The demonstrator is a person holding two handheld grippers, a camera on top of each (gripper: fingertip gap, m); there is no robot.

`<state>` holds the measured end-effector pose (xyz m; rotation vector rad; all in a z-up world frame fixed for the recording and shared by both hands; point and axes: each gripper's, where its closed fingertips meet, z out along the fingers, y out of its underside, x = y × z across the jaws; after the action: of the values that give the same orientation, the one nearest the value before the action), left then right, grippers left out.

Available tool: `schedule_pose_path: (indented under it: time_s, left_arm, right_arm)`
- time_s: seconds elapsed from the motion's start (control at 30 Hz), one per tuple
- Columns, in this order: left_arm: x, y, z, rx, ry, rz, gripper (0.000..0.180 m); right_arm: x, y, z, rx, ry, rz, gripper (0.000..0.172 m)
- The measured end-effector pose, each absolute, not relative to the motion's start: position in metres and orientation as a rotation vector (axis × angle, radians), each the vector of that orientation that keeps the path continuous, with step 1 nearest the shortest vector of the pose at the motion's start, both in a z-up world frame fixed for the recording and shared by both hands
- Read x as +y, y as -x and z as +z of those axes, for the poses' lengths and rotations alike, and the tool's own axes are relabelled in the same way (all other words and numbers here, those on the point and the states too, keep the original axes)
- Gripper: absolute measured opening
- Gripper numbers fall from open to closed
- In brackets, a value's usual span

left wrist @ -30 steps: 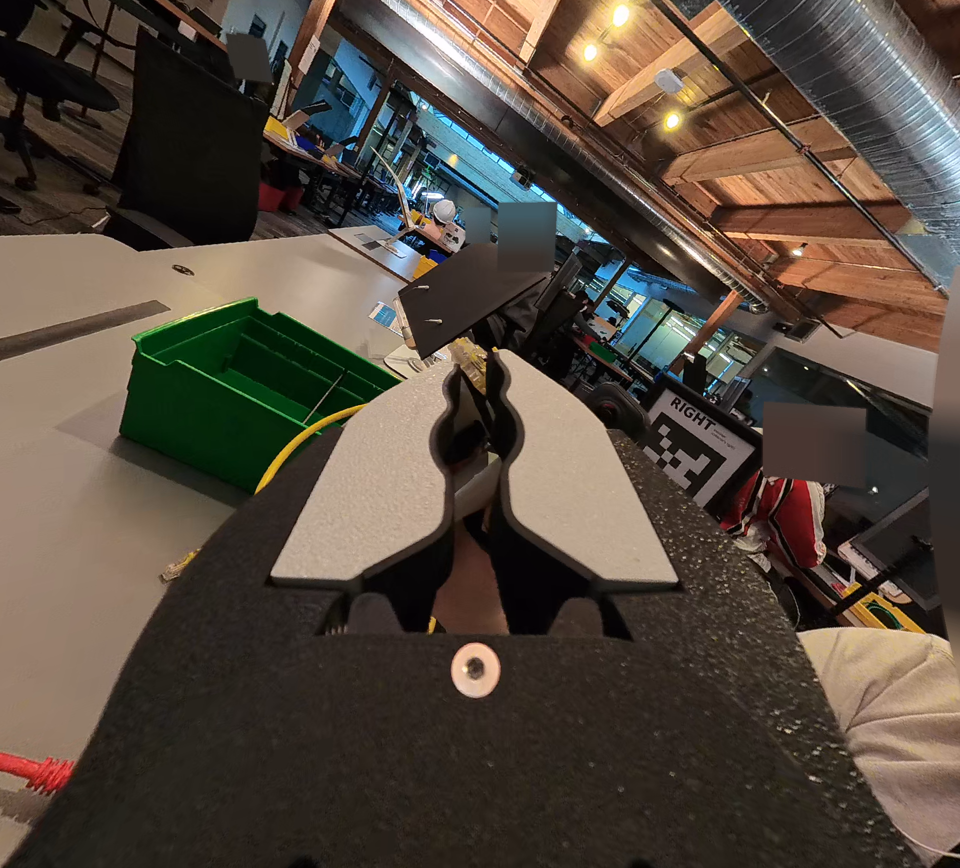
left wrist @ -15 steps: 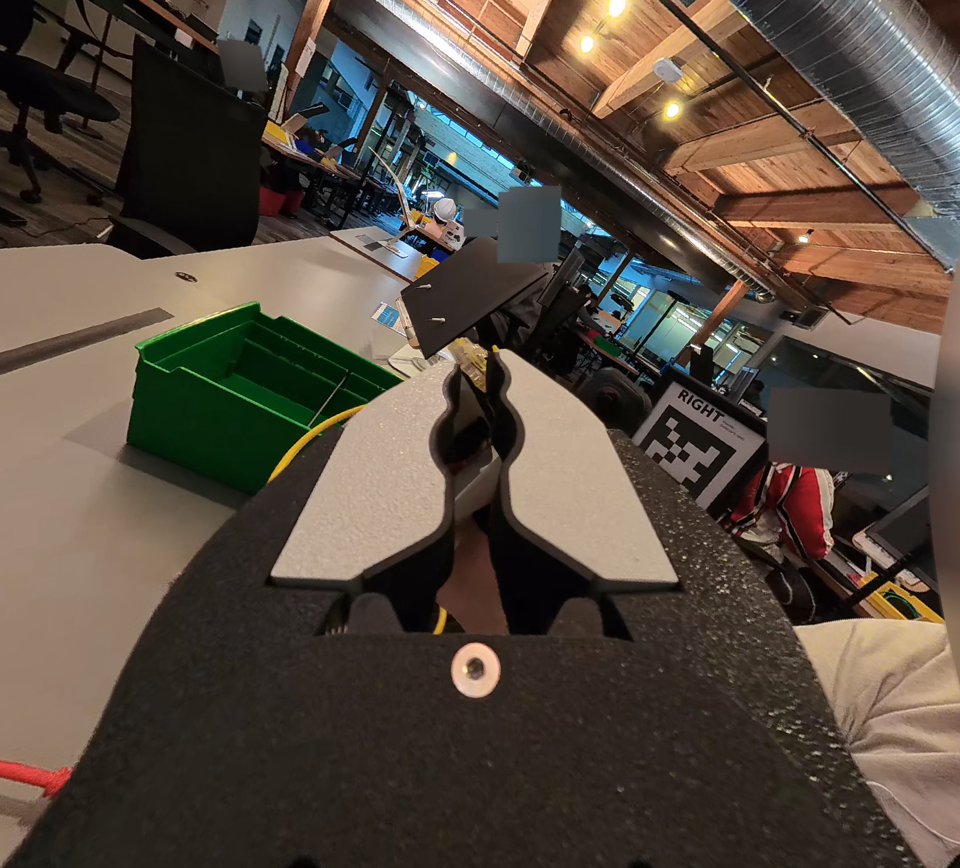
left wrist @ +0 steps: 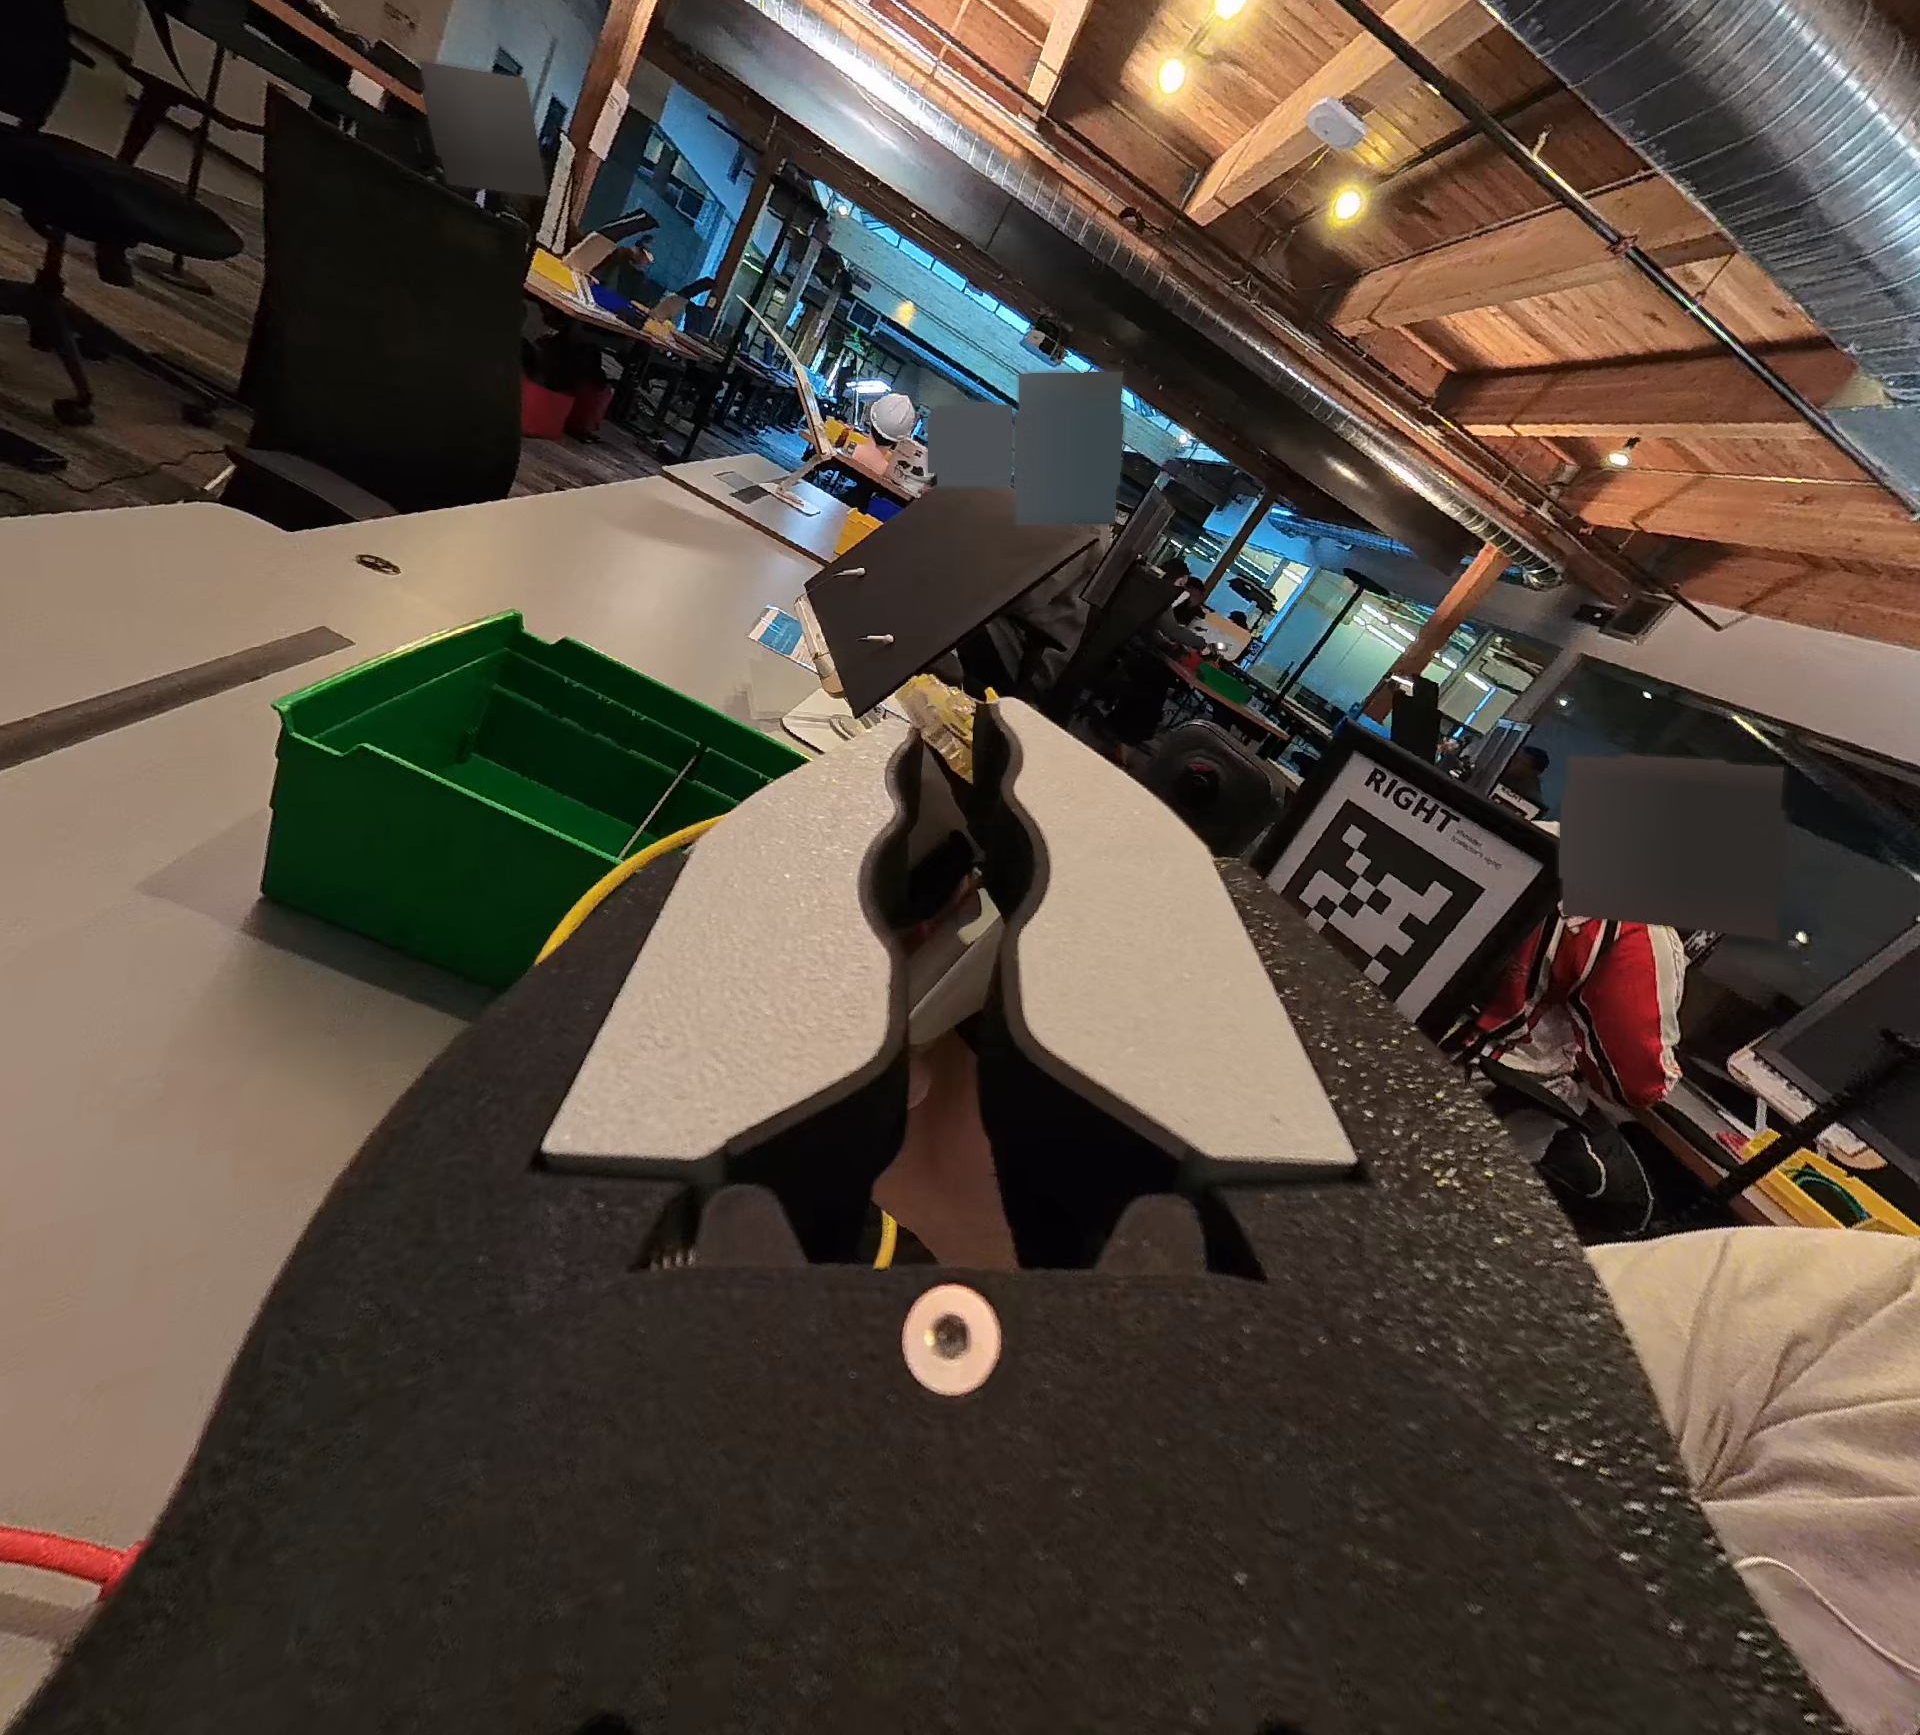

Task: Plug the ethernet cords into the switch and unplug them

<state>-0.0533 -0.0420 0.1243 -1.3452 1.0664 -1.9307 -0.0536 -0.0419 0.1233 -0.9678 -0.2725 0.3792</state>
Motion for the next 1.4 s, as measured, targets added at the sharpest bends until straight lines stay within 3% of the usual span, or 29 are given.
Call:
schedule_pose_path:
  time_s: [0.27, 0.37, 0.5, 0.63, 0.73, 0.83, 1.03, 1.1, 1.23, 1.4]
  left_arm:
    - [-0.041, 0.052, 0.122, 1.114, 1.346, -1.860, 0.012]
    - [-0.023, 0.062, 0.117, 1.188, 1.387, -1.525, 0.042]
    - [-0.024, 0.087, 0.113, 1.372, 1.322, -1.164, 0.043]
    - [-0.026, 0.095, 0.071, 1.496, 1.541, -0.939, 0.052]
    - [-0.033, 0.090, 0.052, 1.423, 1.718, -1.006, 0.050]
    - [-0.048, 0.082, 0.021, 1.291, 1.871, -1.070, 0.058]
    - [-0.019, 0.086, -0.064, 1.047, 2.061, -0.521, 0.085]
    - [-0.018, 0.084, -0.083, 1.026, 2.110, -0.404, 0.079]
    - [-0.025, 0.072, -0.110, 1.033, 2.132, -0.244, 0.090]
    - [-0.019, 0.075, -0.134, 1.002, 2.139, -0.101, 0.085]
  right_arm:
    - [-0.042, 0.051, 0.121, -0.304, 0.984, 0.268, 0.013]
    - [-0.040, 0.035, 0.116, -0.269, 1.003, 0.218, 0.013]
    - [-0.049, 0.013, 0.118, -0.226, 0.986, 0.187, 0.013]
    - [-0.062, -0.004, 0.126, -0.191, 0.953, 0.170, 0.013]
    - [-0.069, -0.013, 0.129, -0.179, 0.941, 0.162, 0.013]
    - [-0.073, -0.021, 0.131, -0.174, 0.937, 0.106, 0.013]
    - [-0.089, -0.037, 0.140, -0.123, 0.865, 0.116, 0.013]
    - [-0.095, -0.043, 0.142, -0.100, 0.834, 0.139, 0.013]
    - [-0.101, -0.054, 0.142, -0.070, 0.800, 0.149, 0.013]
    - [-0.097, -0.057, 0.137, -0.052, 0.803, 0.185, 0.013]
